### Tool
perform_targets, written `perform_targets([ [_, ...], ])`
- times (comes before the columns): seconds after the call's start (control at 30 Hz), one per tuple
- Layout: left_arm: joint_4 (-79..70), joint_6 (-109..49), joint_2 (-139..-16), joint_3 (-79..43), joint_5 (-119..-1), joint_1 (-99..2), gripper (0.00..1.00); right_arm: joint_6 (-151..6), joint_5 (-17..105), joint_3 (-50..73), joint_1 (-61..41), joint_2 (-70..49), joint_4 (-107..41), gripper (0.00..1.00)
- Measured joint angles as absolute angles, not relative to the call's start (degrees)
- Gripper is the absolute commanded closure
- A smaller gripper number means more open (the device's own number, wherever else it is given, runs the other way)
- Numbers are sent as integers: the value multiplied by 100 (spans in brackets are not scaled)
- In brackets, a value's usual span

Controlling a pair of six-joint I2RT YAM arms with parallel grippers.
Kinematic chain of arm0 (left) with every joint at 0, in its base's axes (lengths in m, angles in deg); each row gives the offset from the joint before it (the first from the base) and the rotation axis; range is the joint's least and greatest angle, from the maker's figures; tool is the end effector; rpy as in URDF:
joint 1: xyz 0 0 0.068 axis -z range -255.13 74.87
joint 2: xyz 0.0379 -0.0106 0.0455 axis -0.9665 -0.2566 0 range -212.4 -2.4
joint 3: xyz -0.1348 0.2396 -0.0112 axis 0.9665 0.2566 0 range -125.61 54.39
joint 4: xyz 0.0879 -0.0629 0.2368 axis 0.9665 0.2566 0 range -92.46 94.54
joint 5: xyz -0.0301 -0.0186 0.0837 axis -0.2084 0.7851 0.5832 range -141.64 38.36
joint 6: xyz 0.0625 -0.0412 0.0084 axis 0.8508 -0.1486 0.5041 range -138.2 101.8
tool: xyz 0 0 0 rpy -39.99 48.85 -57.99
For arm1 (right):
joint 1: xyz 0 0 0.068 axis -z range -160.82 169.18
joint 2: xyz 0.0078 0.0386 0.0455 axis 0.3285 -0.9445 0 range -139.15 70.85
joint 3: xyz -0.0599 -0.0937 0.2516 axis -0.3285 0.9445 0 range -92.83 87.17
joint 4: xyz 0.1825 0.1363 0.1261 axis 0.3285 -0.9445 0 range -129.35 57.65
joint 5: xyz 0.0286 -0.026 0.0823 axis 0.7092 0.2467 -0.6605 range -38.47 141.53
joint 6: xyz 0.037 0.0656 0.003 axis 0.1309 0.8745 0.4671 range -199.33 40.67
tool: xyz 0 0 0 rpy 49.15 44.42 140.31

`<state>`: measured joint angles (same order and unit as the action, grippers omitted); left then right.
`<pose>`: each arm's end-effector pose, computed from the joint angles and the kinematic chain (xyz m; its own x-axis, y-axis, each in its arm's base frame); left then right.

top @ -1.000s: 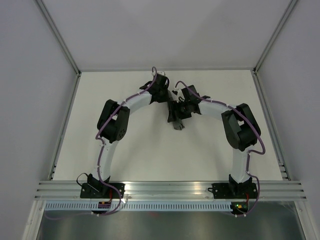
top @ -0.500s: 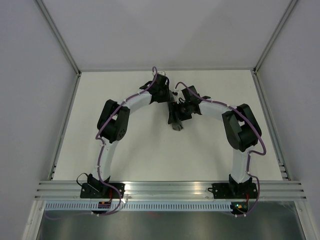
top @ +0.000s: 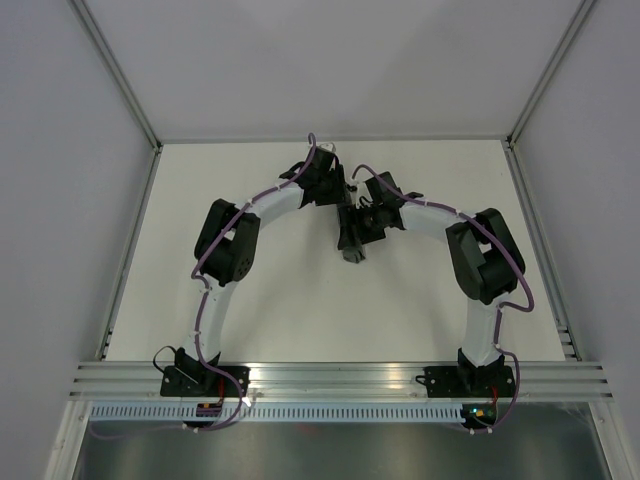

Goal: Fold the napkin, place the utensils inside, and roll it up
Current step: Roll the napkin at the center of the board, then reset both arms

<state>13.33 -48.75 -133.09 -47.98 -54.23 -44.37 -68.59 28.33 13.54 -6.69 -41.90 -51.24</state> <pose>0.4586 -0.2762 0.1570 -0.7889 -0.1213 -0.6024 0.1600 0.9060 -0.3919 0.3673 0.2058 0.1395 -0.8596 -0.2263 -0.4580 -0.4361 0.7920 0.4272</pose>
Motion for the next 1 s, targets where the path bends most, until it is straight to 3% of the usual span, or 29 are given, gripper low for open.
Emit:
perform_targets([
  [0.8, 1066, -4866, -12678, -4389, -5416, -4570, 40, -7043, 2761, 1291, -487, -3667, -5444, 20],
  [1.0, 1123, -4866, -12280, -4138, -5406, -4817, 39, -7128, 2544, 1092, -203, -3276, -5642, 14],
])
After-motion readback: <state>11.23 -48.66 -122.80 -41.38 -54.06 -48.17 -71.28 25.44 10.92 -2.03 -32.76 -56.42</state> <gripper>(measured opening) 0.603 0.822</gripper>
